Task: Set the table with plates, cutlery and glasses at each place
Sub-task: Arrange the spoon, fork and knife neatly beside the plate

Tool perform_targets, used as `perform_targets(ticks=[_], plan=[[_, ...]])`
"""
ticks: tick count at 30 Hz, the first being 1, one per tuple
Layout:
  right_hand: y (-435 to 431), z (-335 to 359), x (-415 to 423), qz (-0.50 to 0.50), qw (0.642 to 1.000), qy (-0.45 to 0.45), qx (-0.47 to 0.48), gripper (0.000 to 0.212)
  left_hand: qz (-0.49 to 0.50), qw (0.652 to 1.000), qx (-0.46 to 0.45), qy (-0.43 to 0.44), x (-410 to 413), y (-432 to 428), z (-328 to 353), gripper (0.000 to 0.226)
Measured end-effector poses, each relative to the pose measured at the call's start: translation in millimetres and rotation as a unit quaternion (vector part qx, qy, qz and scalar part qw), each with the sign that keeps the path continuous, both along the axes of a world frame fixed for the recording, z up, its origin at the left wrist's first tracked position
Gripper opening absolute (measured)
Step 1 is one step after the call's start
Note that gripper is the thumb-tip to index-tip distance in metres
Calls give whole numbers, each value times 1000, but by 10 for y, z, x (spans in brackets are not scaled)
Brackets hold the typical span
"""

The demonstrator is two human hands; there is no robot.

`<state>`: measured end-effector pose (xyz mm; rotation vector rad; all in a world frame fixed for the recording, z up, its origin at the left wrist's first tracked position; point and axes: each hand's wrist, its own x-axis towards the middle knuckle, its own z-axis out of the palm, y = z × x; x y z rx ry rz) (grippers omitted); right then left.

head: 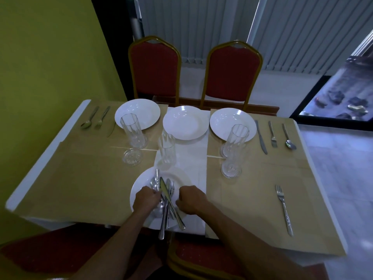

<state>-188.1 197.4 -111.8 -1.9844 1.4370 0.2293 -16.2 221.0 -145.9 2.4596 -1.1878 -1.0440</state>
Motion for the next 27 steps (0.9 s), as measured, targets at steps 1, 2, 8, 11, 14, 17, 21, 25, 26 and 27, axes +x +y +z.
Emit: perform_targets(ticks=[1,2,8,11,14,17,21,25,26,27], plan=[[-11,24,-19,-1,1000,-6,-12,26,-9,1000,2,1,14,14,26,36],[-15,52,-25,0,1000,-13,-26,27,-22,1000,3,-8,30,34,69,38],[9,262,116,14,987,-79,-139,19,-206,968,-11,-140,32,126,374,36],[66,286,180,41,982,-74,-167,22,-300,943,-20,-146,-81,125,478,27],[125,268,128,74,984,-40,-157,37,-363,919,-21,-149,-157,123,546,23],[146,220,52,96,985,3,-145,35,-418,894,-33,-160,-170,121,546,23],[122,206,-31,112,981,41,-150,19,-477,849,-70,-217,-210,89,582,27],[66,192,-239,113,980,67,-151,19,-401,888,-156,-163,-231,16,585,18],[41,187,-316,101,981,70,-150,19,-343,910,-184,-141,-226,6,567,14],[14,181,-395,82,983,69,-147,20,-279,930,-206,-120,-224,10,546,10]])
